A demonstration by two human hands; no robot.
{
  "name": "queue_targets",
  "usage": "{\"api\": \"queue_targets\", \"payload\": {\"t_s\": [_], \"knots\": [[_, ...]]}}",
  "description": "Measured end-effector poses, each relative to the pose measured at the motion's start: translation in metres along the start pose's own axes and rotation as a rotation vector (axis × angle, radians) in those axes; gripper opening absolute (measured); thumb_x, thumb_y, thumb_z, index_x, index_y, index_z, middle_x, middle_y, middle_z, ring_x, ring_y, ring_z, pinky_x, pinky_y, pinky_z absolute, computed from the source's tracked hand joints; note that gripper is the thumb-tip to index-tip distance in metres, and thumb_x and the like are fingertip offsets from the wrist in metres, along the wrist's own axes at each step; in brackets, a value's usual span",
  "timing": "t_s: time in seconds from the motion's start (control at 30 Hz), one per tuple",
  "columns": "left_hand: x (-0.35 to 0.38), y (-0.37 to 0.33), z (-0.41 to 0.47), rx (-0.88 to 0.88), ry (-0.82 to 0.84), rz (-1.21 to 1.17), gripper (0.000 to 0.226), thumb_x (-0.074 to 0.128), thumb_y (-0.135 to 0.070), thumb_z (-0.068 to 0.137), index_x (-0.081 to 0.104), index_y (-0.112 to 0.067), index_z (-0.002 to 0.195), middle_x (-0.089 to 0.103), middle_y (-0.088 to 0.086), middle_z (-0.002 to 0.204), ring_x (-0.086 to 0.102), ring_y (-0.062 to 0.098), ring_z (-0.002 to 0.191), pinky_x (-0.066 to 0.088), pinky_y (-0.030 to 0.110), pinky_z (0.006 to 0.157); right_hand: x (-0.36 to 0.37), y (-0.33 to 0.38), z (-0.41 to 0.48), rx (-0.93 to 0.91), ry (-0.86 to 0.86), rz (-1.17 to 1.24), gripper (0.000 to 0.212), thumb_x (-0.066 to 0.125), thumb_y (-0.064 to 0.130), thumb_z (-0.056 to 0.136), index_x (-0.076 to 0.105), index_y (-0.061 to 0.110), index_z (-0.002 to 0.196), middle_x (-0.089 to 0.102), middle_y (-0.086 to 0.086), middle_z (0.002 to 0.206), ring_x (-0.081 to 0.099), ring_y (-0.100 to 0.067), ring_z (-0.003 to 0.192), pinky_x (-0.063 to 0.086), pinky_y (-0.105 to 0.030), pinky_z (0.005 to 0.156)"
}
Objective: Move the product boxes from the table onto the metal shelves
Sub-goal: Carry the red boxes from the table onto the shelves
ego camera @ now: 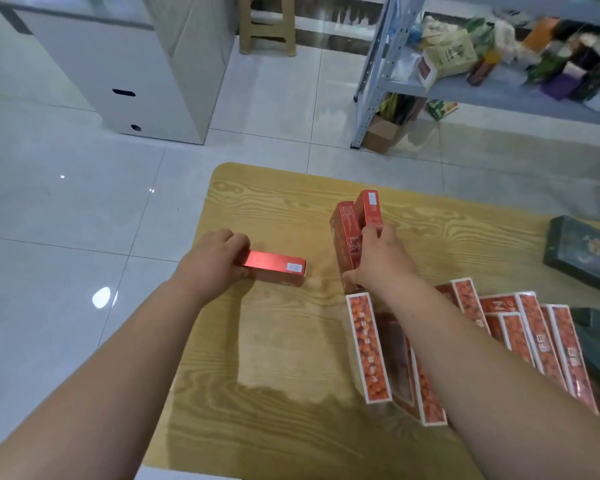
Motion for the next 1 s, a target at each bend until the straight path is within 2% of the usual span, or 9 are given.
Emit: {"api": "queue_targets", "payload": {"t_s": [0.1,0.2,0.4,0.47,0.57,0.7,0.83,0.93,1.0], "knots": [[0.013,0.013,-0.025,-0.102,-0.084,-0.072,0.036,0.074,-0.02,0.079,0.063,-0.023,0.113,0.053,-0.001,0.104,0.05,0.026,0.101,0.05,0.04,0.07,0.002,0.002,0.0,0.023,-0.055,0.046,0.083,0.084,0.041,0.076,0.04,0.008,0.139,0.031,-0.014,0.147,0.042,-0.034,0.127,0.048,-0.046,0.101],[0.021,0.021,-0.042,-0.148,-0.098,-0.089,0.039,0.069,-0.012,0.08,0.062,-0.027,0.116,0.055,-0.001,0.103,0.054,0.026,0.098,0.052,0.041,0.071,0.004,0.003,-0.001,0.058,-0.093,0.035,0.075,0.081,0.04,0.076,0.048,0.006,0.133,0.036,-0.012,0.141,0.038,-0.031,0.128,0.043,-0.044,0.106],[0.016,0.028,-0.067,-0.265,-0.022,-0.204,0.036,0.071,-0.021,0.078,0.061,-0.034,0.11,0.056,-0.009,0.099,0.059,0.018,0.093,0.052,0.037,0.072,-0.003,0.016,-0.008,0.008,-0.068,-0.007,0.046,0.075,0.047,0.072,0.067,0.016,0.105,0.045,-0.007,0.128,0.038,-0.03,0.125,0.04,-0.043,0.104],[0.007,0.027,-0.077,-0.316,-0.049,-0.322,0.03,0.072,-0.02,0.073,0.062,-0.035,0.096,0.063,-0.013,0.088,0.063,0.01,0.083,0.05,0.033,0.066,-0.014,0.025,-0.012,-0.035,-0.096,0.056,0.037,0.076,0.041,0.073,0.069,0.016,0.098,0.055,-0.007,0.118,0.049,-0.03,0.118,0.046,-0.04,0.097],[-0.008,0.021,-0.099,-0.455,-0.146,-0.505,0.029,0.071,-0.015,0.072,0.061,-0.032,0.093,0.068,-0.012,0.08,0.063,-0.001,0.071,0.044,0.027,0.06,-0.033,0.037,-0.022,-0.073,-0.084,0.331,0.021,0.075,0.034,0.073,0.064,0.021,0.086,0.067,0.001,0.089,0.064,-0.022,0.087,0.051,-0.033,0.072],[-0.024,0.016,-0.131,-0.57,-0.339,-0.732,0.028,0.071,-0.018,0.079,0.063,-0.032,0.102,0.07,-0.011,0.091,0.065,0.007,0.084,0.045,0.029,0.067,-0.049,0.048,-0.039,-0.189,-0.1,0.587,0.025,0.072,0.036,0.076,0.061,0.03,0.098,0.067,0.012,0.091,0.066,-0.013,0.082,0.053,-0.03,0.071],[-0.035,0.002,-0.169,-0.647,-0.532,-1.056,0.033,0.071,-0.021,0.073,0.06,-0.035,0.102,0.07,-0.001,0.101,0.07,0.017,0.086,0.057,0.038,0.077,-0.062,0.046,-0.067,-0.341,-0.075,0.777,0.025,0.071,0.035,0.09,0.065,0.035,0.114,0.057,0.021,0.097,0.057,0.005,0.084,0.039,-0.003,0.057],[-0.034,-0.011,-0.203,-0.683,-0.608,-1.181,0.041,0.068,-0.028,0.068,0.059,-0.028,0.108,0.067,0.007,0.103,0.069,0.022,0.085,0.059,0.042,0.08,-0.066,0.034,-0.086,-0.419,-0.041,0.835,0.026,0.072,0.038,0.09,0.067,0.038,0.115,0.062,0.017,0.104,0.063,-0.002,0.092,0.044,-0.013,0.069],[-0.027,-0.022,-0.229,-0.721,-0.65,-1.222,0.046,0.07,-0.031,0.067,0.06,-0.027,0.112,0.068,0.009,0.107,0.07,0.025,0.088,0.059,0.043,0.078,-0.063,0.022,-0.099,-0.467,0.029,0.805,0.03,0.072,0.031,0.089,0.065,0.041,0.116,0.063,0.015,0.106,0.064,-0.003,0.091,0.047,-0.016,0.069]]}}
Point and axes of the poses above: each hand's wrist, its own z-axis towards the middle knuckle, its own x-axis out of the palm, y = z × x, the point moved 3 cm from there along z, towards the middle knuckle
